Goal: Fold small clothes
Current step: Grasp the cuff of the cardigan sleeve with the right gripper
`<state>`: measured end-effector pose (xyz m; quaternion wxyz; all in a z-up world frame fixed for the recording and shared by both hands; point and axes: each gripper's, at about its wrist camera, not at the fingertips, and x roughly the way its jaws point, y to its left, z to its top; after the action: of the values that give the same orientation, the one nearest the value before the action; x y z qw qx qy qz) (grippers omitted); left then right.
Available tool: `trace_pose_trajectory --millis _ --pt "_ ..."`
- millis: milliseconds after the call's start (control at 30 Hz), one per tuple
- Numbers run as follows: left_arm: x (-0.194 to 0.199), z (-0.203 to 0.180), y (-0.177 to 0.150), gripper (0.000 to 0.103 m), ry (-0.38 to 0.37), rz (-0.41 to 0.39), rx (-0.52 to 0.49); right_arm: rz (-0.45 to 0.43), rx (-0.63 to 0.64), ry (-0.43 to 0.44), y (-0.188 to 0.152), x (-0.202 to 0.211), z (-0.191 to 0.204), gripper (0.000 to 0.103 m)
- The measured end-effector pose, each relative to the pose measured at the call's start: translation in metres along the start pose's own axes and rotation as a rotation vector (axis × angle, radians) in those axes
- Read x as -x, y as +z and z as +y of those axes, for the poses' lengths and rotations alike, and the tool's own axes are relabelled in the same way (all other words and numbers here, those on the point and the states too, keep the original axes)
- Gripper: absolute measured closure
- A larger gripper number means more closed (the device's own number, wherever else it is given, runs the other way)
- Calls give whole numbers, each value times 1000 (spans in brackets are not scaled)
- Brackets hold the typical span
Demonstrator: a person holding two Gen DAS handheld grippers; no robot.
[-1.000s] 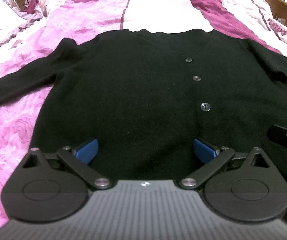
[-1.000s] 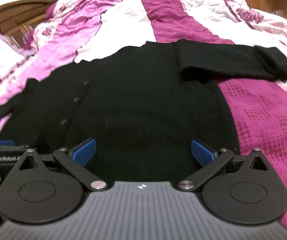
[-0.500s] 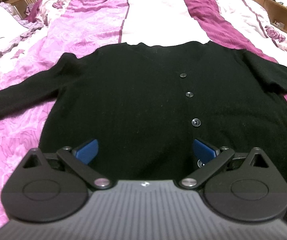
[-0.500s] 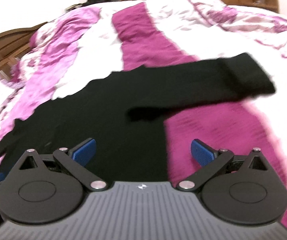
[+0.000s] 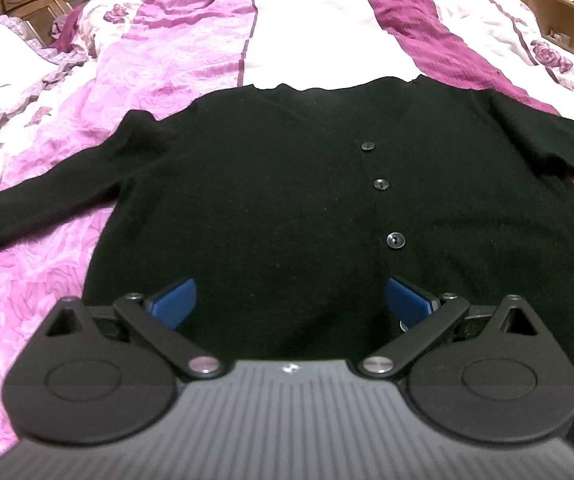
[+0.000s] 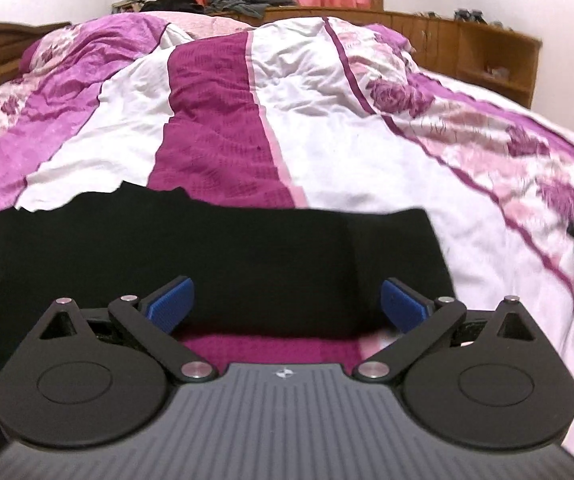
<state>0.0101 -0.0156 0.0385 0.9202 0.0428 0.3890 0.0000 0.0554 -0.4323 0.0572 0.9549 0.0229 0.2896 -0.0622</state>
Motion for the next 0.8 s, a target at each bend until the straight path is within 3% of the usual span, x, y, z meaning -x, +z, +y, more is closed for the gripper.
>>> trace_pose_trajectory --millis 400,633,800 --pt "-2 -2 1 0 15 1 -11 68 11 -68 -2 -51 -29 27" --pt "-4 -5 -1 0 14 8 -31 57 6 -74 -12 -59 -41 38" --pt "-5 -6 -1 0 15 8 -32 72 13 -91 -8 -57 -43 55"
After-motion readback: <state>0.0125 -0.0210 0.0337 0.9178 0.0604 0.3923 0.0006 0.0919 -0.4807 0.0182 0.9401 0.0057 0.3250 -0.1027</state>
